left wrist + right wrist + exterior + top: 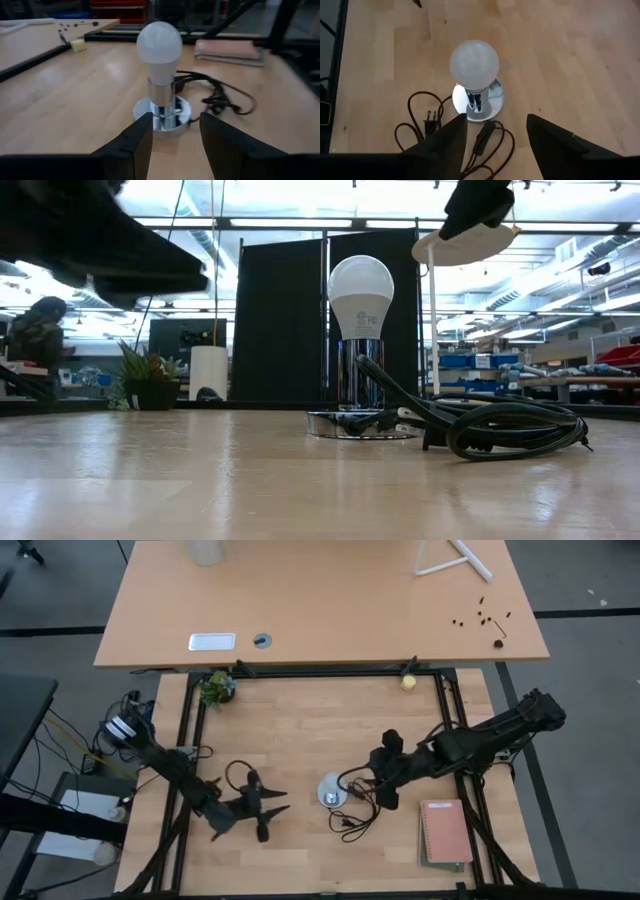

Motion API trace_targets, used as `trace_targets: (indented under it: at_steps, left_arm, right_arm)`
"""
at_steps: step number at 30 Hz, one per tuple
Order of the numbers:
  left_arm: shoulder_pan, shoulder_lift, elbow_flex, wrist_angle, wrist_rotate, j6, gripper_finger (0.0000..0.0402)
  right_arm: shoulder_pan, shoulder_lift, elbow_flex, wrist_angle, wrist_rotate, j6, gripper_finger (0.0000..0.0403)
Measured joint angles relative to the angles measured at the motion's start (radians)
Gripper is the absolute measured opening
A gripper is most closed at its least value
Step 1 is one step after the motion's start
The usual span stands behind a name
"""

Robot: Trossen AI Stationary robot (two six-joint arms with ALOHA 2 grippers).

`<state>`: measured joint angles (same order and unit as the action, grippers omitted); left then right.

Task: Screw lightbulb
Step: Remove the white lightbulb from the silver lamp

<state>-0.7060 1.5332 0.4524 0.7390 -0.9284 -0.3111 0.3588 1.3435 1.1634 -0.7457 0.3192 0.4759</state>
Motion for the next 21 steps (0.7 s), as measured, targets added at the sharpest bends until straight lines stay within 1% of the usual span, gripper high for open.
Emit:
trace_targets:
  at_steps: [4, 8, 12, 16, 21]
  left_arm:
    - [0.056, 0.1, 0.071, -0.001, -0.003, 0.032, 0.0168]
    - [0.11, 0.205, 0.145, 0.004, -0.004, 0.042, 0.0168]
    - [0.147, 0.302, 0.216, 0.003, -0.004, 0.048, 0.0171]
    - [0.176, 0.376, 0.259, 0.018, -0.003, 0.04, 0.0194]
    - [0.212, 0.449, 0.272, 0.14, 0.004, 0.041, 0.0235]
  right_arm:
    - [-0.003, 0.052, 0.081, -0.051, -0.002, 0.004, 0.0239]
    - [-0.016, 0.1, 0.159, -0.066, -0.007, 0.017, 0.0259]
    - [-0.038, 0.159, 0.237, -0.112, -0.063, 0.019, 0.0276]
    - [-0.055, 0.221, 0.295, -0.125, -0.121, 0.009, 0.029]
    - [-0.068, 0.3, 0.352, -0.137, -0.143, -0.026, 0.0299]
